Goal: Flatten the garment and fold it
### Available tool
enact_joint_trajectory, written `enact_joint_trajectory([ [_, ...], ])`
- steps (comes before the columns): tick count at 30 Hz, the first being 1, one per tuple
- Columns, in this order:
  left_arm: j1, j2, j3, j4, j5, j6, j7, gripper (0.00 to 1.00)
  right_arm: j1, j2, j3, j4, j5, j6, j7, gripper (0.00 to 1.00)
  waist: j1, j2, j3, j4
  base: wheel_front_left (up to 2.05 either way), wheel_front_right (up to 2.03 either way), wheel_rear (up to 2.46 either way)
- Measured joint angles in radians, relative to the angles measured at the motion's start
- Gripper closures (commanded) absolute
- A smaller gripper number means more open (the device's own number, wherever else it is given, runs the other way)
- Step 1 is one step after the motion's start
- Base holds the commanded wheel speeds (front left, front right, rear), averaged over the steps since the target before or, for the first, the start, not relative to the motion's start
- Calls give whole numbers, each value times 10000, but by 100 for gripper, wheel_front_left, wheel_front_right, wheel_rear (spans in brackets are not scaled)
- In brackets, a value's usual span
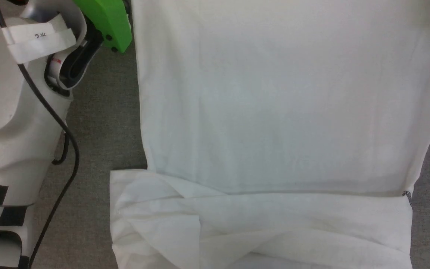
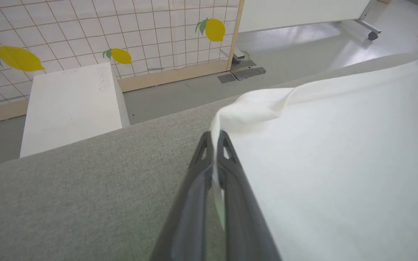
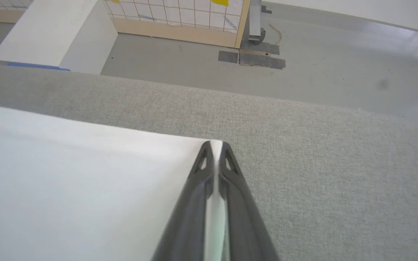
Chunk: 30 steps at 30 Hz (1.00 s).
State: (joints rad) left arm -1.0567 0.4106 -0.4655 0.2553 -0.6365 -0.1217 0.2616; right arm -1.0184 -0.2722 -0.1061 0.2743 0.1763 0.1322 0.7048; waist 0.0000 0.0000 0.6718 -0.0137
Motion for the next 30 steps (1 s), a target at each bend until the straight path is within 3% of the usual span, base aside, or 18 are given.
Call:
enact_joint_trajectory([
  [8,-49,8,119,288,268,81,-840,100,-102,-58,151,441,125,0,-1133,100,0,0,-870,-31,0,0,0],
  [16,506,153,125,159,199,82,-1101,100,334,-267,362,362,621,0,-1329,100,0,0,-1887,49,0,0,0],
  [24,2265,656,-2,-1070,-17,104,-1425,100,2159,-466,568,-1170,1714,0,-1135,100,0,0,-2933,227,0,0,0],
  [30,4181,1262,25,-2901,-86,545,-1716,100,4196,-332,155,-2993,2389,0,-803,100,-1,0,-3604,306,0,0,0],
])
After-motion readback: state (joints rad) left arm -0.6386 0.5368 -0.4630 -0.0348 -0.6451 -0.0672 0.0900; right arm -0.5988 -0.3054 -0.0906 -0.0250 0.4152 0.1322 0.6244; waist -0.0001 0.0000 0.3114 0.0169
